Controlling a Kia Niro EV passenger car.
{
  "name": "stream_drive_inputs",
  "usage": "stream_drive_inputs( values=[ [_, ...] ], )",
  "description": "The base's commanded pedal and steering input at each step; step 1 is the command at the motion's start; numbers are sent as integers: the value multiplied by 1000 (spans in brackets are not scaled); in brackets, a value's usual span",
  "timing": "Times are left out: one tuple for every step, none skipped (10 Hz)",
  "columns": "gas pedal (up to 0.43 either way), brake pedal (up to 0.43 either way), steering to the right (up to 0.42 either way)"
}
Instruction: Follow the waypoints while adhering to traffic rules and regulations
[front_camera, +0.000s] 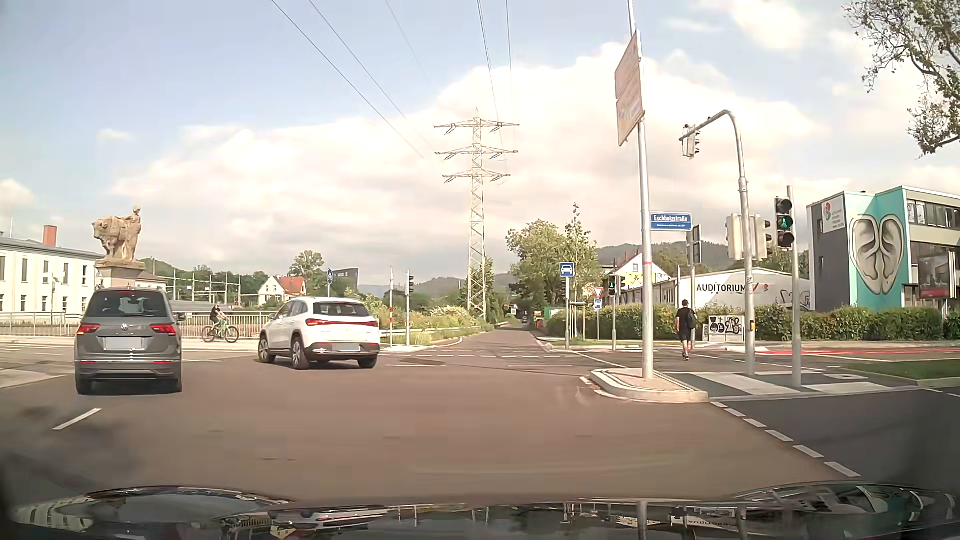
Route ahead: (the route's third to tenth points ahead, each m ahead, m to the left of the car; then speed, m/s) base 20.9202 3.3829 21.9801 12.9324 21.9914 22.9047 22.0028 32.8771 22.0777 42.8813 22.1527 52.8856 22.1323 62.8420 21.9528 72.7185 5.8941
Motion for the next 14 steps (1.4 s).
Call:
stream_drive_inputs(
  values=[
    [110, 0, -9],
    [98, 0, -11],
    [87, 0, -15],
    [79, 0, -20],
    [67, 0, -24],
    [59, 0, -30],
    [47, 0, -38],
    [39, 0, -44],
    [28, 0, -60],
    [28, 0, -78],
    [28, 0, -93],
    [28, 0, -112],
    [28, 0, -131],
    [28, 0, -149]
  ],
)
